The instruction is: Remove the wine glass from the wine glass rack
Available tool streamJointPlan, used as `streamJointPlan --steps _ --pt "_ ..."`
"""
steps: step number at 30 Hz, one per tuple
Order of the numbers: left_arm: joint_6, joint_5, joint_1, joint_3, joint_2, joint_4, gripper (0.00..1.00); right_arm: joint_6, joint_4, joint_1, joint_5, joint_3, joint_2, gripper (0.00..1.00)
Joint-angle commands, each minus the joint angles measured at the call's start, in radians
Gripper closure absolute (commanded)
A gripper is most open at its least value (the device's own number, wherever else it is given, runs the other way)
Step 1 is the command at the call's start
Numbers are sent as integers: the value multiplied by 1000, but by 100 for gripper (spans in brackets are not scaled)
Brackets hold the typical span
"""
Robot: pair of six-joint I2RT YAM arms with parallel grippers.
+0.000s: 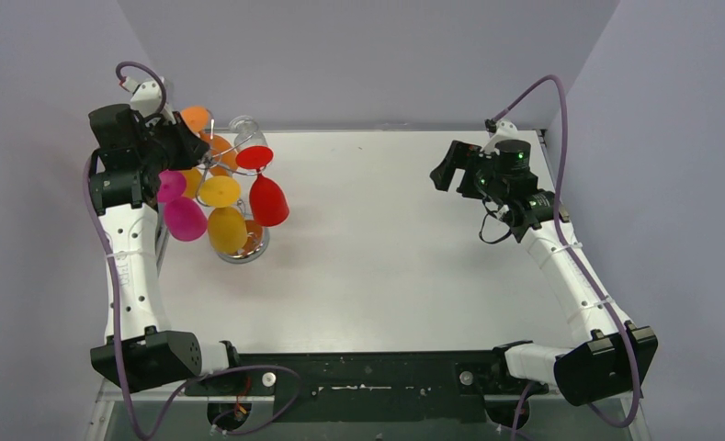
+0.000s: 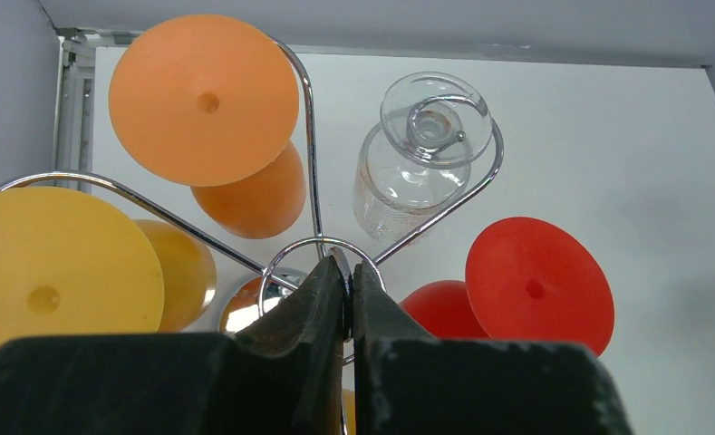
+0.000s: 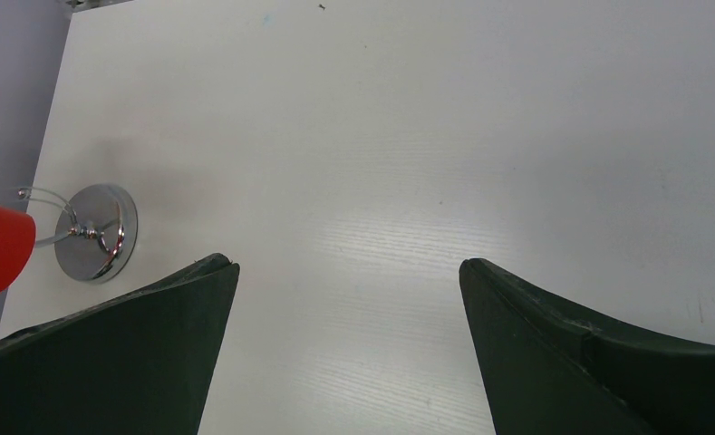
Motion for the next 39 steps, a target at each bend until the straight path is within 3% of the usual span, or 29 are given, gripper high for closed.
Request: streamJointPlan --steps 1,28,37,39 --pt "-58 93 0 75 -34 174 100 10 18 3 0 48 -1 0" --pt "-166 137 0 116 -30 277 100 13 45 3 -6 24 2 0" --pt "-95 49 0 30 -86 211 100 -2 156 3 -147 -56 -22 0" --pt "-90 43 0 14 -95 208 87 -1 187 4 -174 -73 -27 0"
